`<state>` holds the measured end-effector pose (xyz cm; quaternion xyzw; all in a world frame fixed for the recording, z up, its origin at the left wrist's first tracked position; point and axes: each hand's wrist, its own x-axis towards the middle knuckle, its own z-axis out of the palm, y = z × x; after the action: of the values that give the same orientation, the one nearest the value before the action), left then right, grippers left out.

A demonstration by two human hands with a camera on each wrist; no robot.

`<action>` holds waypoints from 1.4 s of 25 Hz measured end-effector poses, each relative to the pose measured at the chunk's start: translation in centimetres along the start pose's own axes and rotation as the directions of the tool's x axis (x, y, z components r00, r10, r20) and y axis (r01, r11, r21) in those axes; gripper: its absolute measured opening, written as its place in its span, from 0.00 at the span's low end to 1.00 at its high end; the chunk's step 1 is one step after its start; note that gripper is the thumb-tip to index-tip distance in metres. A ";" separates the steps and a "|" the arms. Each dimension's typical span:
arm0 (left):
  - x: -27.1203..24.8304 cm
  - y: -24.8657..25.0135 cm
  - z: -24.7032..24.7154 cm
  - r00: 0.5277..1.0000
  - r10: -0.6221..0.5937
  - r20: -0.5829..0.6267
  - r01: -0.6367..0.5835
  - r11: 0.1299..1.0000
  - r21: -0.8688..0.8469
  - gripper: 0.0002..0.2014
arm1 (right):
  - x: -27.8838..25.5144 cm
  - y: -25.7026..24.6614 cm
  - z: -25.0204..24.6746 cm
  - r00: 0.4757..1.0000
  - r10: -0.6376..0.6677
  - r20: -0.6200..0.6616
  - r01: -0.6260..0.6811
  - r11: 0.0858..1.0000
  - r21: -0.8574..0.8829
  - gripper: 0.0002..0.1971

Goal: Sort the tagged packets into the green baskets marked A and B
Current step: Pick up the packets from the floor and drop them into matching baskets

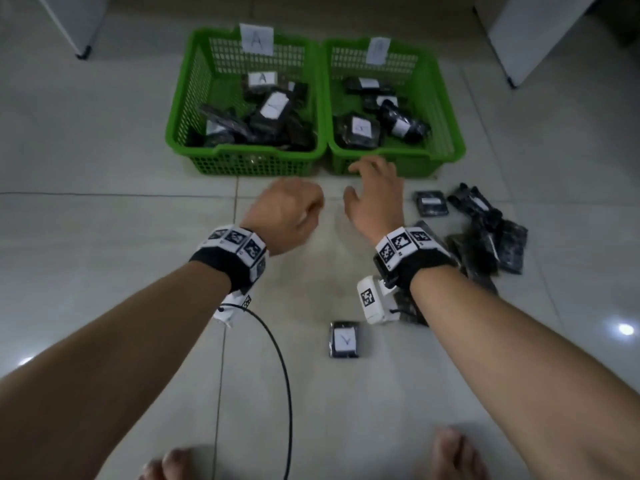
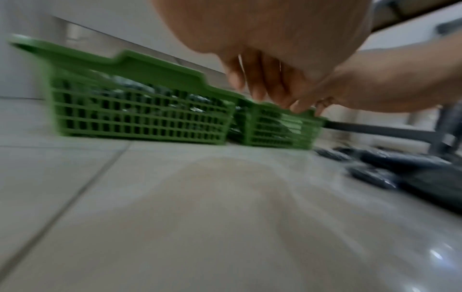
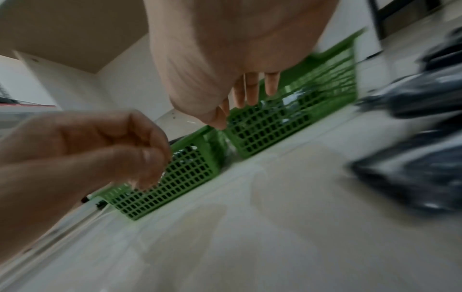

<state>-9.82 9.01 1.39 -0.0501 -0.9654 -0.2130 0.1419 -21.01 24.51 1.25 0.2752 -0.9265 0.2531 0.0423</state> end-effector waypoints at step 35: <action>7.6 2.1 -0.2 0.860 -0.506 -0.066 0.237 0.510 -0.827 0.13 | 1.7 2.9 -5.5 0.853 0.450 0.264 -0.381 0.191 0.905 0.17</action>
<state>-16.70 11.10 4.64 0.1360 -0.7207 -0.6499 0.1991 -24.35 28.50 5.08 -0.0207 -0.6413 0.7487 -0.1664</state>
